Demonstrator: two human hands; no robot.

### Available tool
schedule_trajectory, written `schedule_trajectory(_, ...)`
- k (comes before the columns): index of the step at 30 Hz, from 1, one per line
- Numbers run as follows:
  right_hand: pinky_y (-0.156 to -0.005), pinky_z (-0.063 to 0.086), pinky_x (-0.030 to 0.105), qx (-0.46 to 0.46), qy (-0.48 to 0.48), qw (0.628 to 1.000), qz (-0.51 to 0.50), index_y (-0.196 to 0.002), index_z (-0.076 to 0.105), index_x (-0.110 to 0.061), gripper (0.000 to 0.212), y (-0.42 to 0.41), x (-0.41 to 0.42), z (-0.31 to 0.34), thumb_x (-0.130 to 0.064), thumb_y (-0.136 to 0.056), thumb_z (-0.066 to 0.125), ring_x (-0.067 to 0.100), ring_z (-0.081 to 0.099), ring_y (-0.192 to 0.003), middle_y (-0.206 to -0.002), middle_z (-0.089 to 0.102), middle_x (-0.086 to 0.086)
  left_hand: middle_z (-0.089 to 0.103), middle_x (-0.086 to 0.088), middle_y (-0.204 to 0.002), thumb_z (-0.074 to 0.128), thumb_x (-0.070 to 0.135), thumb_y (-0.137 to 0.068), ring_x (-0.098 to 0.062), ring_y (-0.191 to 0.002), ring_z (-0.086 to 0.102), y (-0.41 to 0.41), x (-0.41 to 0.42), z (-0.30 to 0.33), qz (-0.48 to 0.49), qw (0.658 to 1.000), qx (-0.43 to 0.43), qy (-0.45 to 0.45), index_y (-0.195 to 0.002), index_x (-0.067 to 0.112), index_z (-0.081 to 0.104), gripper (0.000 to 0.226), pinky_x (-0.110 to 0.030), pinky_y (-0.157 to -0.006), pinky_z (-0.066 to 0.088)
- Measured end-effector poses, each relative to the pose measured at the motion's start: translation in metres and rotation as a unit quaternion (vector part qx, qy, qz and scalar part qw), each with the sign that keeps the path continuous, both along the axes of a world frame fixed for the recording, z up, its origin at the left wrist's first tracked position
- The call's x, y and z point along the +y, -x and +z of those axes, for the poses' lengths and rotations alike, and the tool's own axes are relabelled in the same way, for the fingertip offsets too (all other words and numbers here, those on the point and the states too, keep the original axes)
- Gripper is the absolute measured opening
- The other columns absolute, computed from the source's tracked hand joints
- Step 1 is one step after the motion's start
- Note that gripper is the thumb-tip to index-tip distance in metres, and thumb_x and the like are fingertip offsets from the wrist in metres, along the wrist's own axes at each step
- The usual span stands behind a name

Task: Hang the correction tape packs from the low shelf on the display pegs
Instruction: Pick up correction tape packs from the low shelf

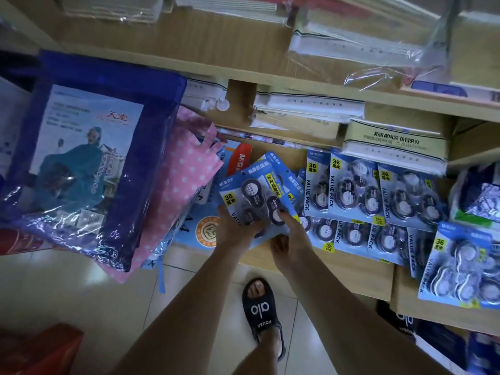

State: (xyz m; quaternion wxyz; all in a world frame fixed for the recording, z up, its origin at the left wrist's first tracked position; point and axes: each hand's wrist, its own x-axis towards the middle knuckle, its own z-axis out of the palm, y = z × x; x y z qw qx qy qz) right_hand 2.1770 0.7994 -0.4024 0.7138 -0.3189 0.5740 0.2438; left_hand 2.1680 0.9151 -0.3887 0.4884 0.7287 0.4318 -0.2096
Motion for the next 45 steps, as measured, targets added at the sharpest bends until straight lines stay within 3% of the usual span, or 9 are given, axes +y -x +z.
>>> schedule_trajectory(3,-0.085,0.057,0.036,-0.026,-0.026,0.998,-0.040,-0.127,0.068,-0.001,0.039,-0.003,0.004,0.005,-0.007,-0.089,0.072,0.029,0.069,-0.096,-0.129,0.071,0.020,0.068,-0.016,-0.118,0.091,0.029,-0.048,-0.029,-0.098,0.072,-0.003,-0.001,-0.002,0.026,0.999,-0.020,0.042,-0.130,0.005,0.044,0.098,-0.044,-0.081,0.061)
schedule_trajectory(7,-0.081,0.057,0.035,-0.001,-0.027,1.000,0.006,-0.094,0.070,-0.008,0.015,-0.004,0.001,0.013,-0.018,-0.086,0.078,0.025,0.069,-0.084,-0.096,0.072,0.013,0.076,-0.022,-0.109,0.083,-0.015,-0.070,-0.006,-0.074,0.076,-0.005,0.003,-0.012,0.028,0.991,-0.064,0.113,-0.120,-0.009,0.067,0.053,-0.017,-0.056,0.056)
schedule_trajectory(13,-0.098,0.056,0.042,-0.036,-0.059,0.998,0.007,-0.108,0.069,-0.008,0.021,-0.004,0.003,0.019,-0.020,-0.091,0.074,0.027,0.071,-0.090,-0.100,0.074,0.014,0.077,-0.008,-0.114,0.096,0.034,-0.048,-0.027,-0.103,0.075,-0.004,0.006,-0.020,0.060,0.994,-0.027,0.087,-0.124,0.022,0.061,0.085,-0.050,-0.086,0.064)
schedule_trajectory(19,-0.082,0.058,0.035,-0.057,-0.097,0.994,-0.012,-0.114,0.071,-0.009,0.025,-0.008,0.007,0.025,-0.021,-0.092,0.073,0.025,0.074,-0.092,-0.097,0.079,0.013,0.076,-0.018,-0.114,0.095,0.004,-0.063,-0.035,-0.102,0.077,-0.014,-0.003,0.003,0.112,0.982,-0.087,0.125,-0.125,0.007,0.057,0.074,-0.062,-0.085,0.063)
schedule_trajectory(24,-0.078,0.059,0.032,-0.072,-0.129,0.988,-0.051,-0.118,0.070,-0.009,0.026,-0.004,0.004,0.039,-0.015,-0.093,0.071,0.021,0.074,-0.088,-0.090,0.080,0.010,0.081,-0.015,-0.107,0.088,-0.011,-0.068,-0.033,-0.097,0.079,-0.017,0.000,0.017,0.085,0.980,-0.126,0.131,-0.118,0.008,0.067,0.057,-0.047,-0.081,0.066)
schedule_trajectory(28,-0.081,0.058,0.033,-0.058,-0.140,0.986,-0.062,-0.130,0.066,-0.003,0.039,0.005,0.007,0.059,-0.009,-0.092,0.070,0.024,0.071,-0.092,-0.097,0.076,0.014,0.081,-0.012,-0.104,0.090,0.005,-0.062,-0.032,-0.096,0.079,-0.010,0.007,0.035,0.075,0.983,-0.131,0.109,-0.115,0.013,0.070,0.057,-0.053,-0.087,0.065)
schedule_trajectory(33,-0.102,0.053,0.044,-0.064,-0.131,0.989,-0.031,-0.135,0.061,0.000,0.041,0.007,0.012,0.071,0.000,-0.094,0.060,0.037,0.064,-0.123,-0.136,0.066,0.025,0.081,-0.018,-0.097,0.088,0.014,-0.058,-0.038,-0.094,0.078,-0.003,0.017,0.058,0.040,0.988,-0.112,0.093,-0.106,0.007,0.076,0.051,-0.047,-0.079,0.063)
schedule_trajectory(38,-0.079,0.055,0.035,-0.069,-0.077,0.989,0.103,-0.113,0.069,-0.008,0.020,-0.004,-0.007,0.067,-0.012,-0.094,0.068,0.026,0.068,-0.097,-0.110,0.074,0.015,0.081,-0.005,-0.078,0.078,-0.017,-0.075,-0.024,-0.072,0.077,0.002,0.019,0.055,0.043,0.988,-0.117,0.088,-0.096,0.004,0.075,0.030,-0.028,-0.058,0.059)
schedule_trajectory(45,-0.062,0.043,0.033,-0.080,0.014,0.975,0.205,-0.105,0.068,-0.015,0.032,-0.055,-0.024,0.031,-0.039,-0.086,0.081,0.020,0.054,-0.070,-0.085,0.058,0.004,0.078,-0.013,-0.097,0.087,0.004,-0.058,-0.029,-0.086,0.073,0.015,0.036,0.037,0.071,0.985,-0.104,0.120,-0.101,0.014,0.064,0.050,-0.042,-0.077,0.057)
